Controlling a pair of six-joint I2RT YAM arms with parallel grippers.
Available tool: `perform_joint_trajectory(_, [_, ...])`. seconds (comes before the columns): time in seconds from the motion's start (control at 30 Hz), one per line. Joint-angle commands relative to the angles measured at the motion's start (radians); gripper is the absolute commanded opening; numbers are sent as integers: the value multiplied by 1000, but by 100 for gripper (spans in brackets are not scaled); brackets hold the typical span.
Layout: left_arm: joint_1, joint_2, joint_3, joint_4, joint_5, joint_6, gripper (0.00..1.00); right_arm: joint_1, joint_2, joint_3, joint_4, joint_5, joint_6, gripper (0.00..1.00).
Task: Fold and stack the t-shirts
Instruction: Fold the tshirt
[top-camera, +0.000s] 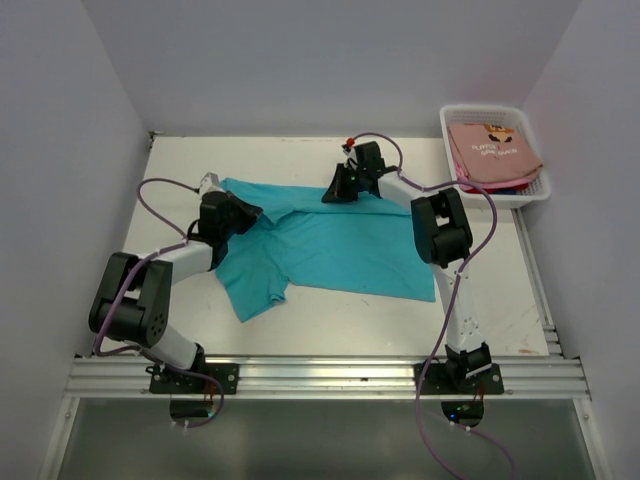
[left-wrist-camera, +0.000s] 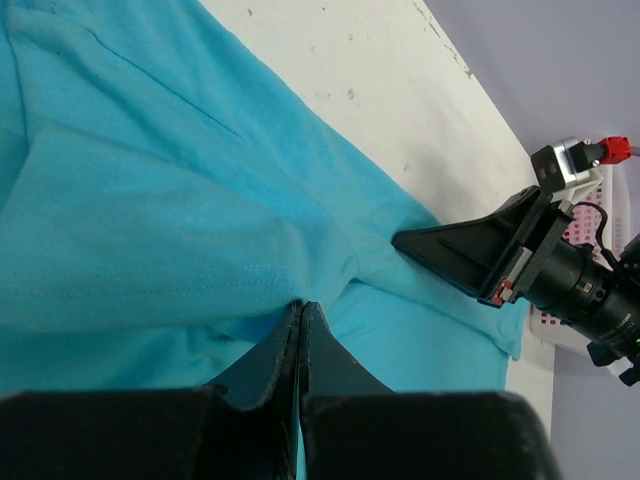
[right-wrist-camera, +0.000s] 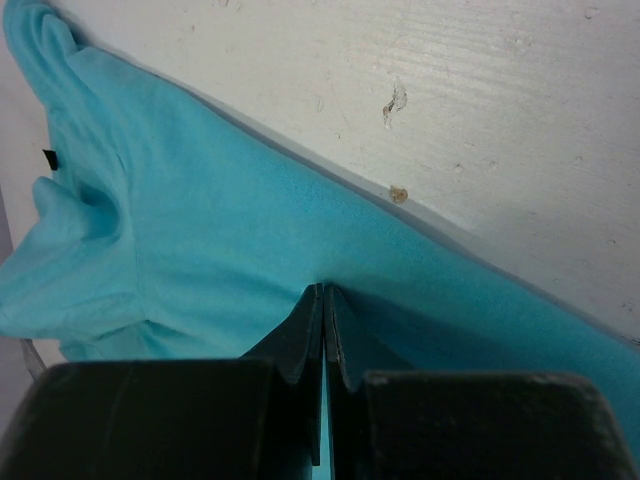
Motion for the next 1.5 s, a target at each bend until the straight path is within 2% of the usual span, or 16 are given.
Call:
perform_joint_trajectory(0.0, [9, -16, 1, -37, -18, 2, 0, 8, 59, -46, -91, 45, -40, 0])
perform_joint_trajectory(0.23, [9, -7, -2, -82, -7, -8, 3, 5, 56, -48, -99, 50, -46, 0])
perform_joint_trajectory(0.33, [9, -23, -8, -123, -28, -5, 46, 5, 54, -48, -99, 50, -48, 0])
perform_joint_trajectory(0.37, [9, -39, -12, -131, -41, -1, 67, 5, 54, -48, -99, 50, -49, 0])
perform_joint_trajectory(0.47, [9, -79, -35, -136, -91, 12, 82, 5, 58, -51, -96, 48, -48, 0])
perform_joint_trajectory(0.73, [12, -104, -46, -44, -119, 110, 80, 5, 56, -56, -96, 47, -52, 0])
perform_joint_trajectory(0.8, [24, -84, -38, -12, -98, 130, 64, 4, 47, -62, -99, 48, -54, 0])
perform_joint_trajectory(0.83, [29, -66, -25, -5, -87, 140, 42, 5, 45, -65, -99, 50, -58, 0])
perform_joint_trajectory(0.9, [37, -49, 1, -5, -44, 170, 14, 5, 32, -74, -105, 53, -66, 0])
perform_joint_trajectory(0.97, [38, -41, 12, -10, 9, 190, 0, 2, 10, -86, -105, 54, -81, 0])
perform_joint_trajectory(1.03, [37, -52, 21, -37, 91, 242, 0, 2, -62, -138, -69, 62, -100, 0])
perform_joint_trajectory(1.13, [11, -147, 18, -170, 93, 351, 17, 4, -232, -253, -18, 160, -147, 0])
perform_joint_trajectory(1.3, [-34, -387, 0, -480, 61, 453, 59, 5, -511, -448, -33, 376, -193, 2])
perform_joint_trajectory(1.33, [-35, -414, 0, -525, 65, 457, 62, 5, -559, -477, -48, 431, -199, 23])
perform_joint_trajectory(1.43, [-46, -499, -9, -661, 41, 474, 68, 8, -715, -614, -32, 485, -210, 53])
perform_joint_trajectory(1.47, [-51, -538, -15, -678, 32, 476, 70, 8, -767, -638, -33, 526, -216, 57])
